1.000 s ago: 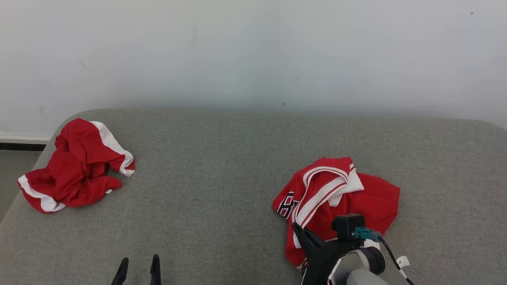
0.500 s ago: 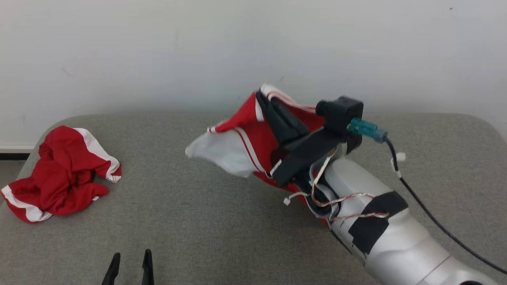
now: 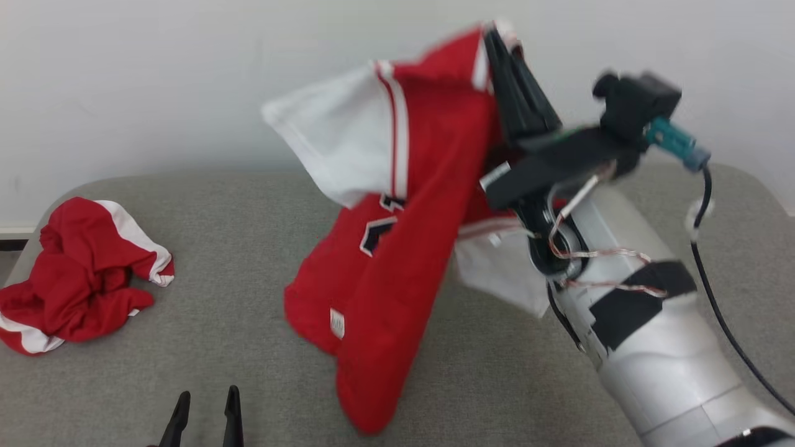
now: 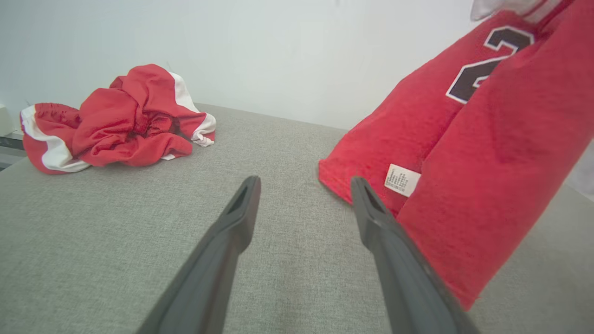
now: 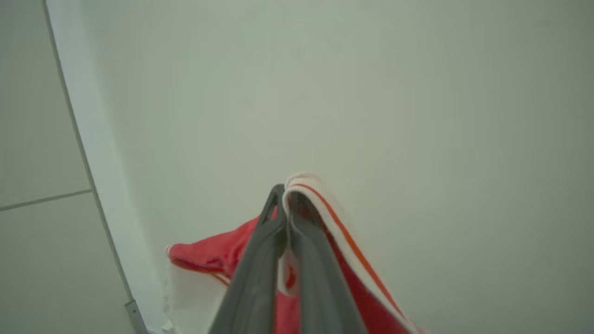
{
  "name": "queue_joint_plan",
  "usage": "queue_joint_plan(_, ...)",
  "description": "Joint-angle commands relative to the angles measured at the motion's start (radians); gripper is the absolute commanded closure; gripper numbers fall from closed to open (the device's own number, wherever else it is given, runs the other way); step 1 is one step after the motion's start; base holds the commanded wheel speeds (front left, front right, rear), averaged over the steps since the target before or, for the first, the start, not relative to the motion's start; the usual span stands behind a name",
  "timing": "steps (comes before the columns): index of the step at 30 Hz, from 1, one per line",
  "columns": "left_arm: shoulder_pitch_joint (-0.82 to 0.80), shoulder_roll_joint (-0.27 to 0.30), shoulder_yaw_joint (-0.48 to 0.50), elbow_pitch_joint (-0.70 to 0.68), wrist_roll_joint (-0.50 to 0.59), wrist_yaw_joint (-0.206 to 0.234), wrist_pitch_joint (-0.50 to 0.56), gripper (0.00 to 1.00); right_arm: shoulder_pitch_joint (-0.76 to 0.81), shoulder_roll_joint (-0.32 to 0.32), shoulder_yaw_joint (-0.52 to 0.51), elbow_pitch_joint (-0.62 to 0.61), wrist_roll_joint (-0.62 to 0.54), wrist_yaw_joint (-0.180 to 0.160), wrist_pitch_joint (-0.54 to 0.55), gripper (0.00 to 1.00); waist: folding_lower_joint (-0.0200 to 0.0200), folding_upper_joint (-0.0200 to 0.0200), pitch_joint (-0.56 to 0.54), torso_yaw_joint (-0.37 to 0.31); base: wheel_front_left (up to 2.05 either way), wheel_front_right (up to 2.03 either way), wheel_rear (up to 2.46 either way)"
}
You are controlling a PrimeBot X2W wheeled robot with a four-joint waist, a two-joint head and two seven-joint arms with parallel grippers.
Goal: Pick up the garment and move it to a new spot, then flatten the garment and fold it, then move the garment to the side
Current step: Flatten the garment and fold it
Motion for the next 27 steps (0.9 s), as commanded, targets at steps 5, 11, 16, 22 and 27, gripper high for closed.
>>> queue_joint_plan(5,-0.008,0.0,-0.003,0.003,-0.005,0.002,-0.001,0.0,0.113,-0.011,-0.15,0.182,-0.131,-0.002,0.0,1.0,-0.0001,-0.0001,0.019,-0.022,0.0,0.0,0.0)
queue_joint_plan(11,-0.02,0.001,0.0,0.007,0.0,-0.002,-0.001,0.0,0.232,-0.039,-0.386,0.291,-0.244,-0.002,0.0,1.0,-0.0001,-0.0001,0.03,-0.036,0.0,0.0,0.0)
queue_joint_plan(16,-0.021,0.001,0.004,0.011,0.003,-0.008,-0.001,0.0,0.298,-0.041,-0.551,0.311,-0.318,-0.002,0.0,1.0,-0.0001,-0.0001,0.031,-0.045,0.0,0.0,0.0)
queue_joint_plan(22,-0.019,0.0,0.002,0.02,0.004,-0.011,-0.001,0.0,0.368,-0.023,-0.728,0.289,-0.436,-0.002,0.0,1.0,-0.0001,-0.0001,0.024,-0.055,0.0,0.0,0.0)
queue_joint_plan(27,-0.011,0.0,0.001,0.026,0.004,-0.014,-0.001,0.0,0.403,-0.017,-0.805,0.282,-0.543,-0.002,0.0,0.93,-0.0001,-0.0001,0.01,-0.059,0.0,0.0,0.0)
